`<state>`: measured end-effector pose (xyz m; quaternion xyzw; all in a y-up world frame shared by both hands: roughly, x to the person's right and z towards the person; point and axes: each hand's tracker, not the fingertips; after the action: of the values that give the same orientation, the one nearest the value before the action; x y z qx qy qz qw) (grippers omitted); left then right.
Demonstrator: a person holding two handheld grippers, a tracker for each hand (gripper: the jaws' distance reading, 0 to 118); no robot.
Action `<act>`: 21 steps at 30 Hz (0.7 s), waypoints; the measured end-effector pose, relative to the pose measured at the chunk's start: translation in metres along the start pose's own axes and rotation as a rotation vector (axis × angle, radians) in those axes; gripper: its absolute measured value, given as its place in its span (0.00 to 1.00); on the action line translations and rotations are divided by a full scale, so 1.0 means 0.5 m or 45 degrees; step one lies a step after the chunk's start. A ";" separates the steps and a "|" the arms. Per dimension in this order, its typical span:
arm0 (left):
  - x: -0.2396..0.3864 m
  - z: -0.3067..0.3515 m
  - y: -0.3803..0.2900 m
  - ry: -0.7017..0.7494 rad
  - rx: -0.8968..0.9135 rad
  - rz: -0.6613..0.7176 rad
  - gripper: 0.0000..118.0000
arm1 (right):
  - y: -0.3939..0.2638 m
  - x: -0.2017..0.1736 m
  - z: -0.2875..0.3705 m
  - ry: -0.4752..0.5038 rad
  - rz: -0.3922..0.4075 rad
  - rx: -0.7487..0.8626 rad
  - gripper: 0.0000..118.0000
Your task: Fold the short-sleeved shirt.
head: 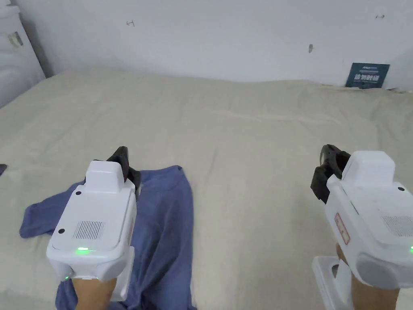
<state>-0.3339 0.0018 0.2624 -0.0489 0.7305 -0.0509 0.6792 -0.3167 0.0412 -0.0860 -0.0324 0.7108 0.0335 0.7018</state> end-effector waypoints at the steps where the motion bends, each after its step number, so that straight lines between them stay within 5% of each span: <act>1: -0.019 0.005 -0.002 0.024 -0.004 -0.009 0.00 | 0.000 -0.019 -0.008 0.029 0.000 0.000 0.00; 13: -0.214 0.098 -0.015 0.330 -0.053 -0.085 0.00 | -0.010 -0.215 -0.063 0.344 -0.007 -0.010 0.00; 21: -0.281 0.157 -0.022 0.447 -0.083 -0.100 0.00 | -0.017 -0.280 -0.069 0.457 0.004 -0.022 0.00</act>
<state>-0.2452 0.0101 0.3968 -0.0898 0.8368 -0.0612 0.5367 -0.3484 0.0293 0.0542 -0.0426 0.8243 0.0345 0.5635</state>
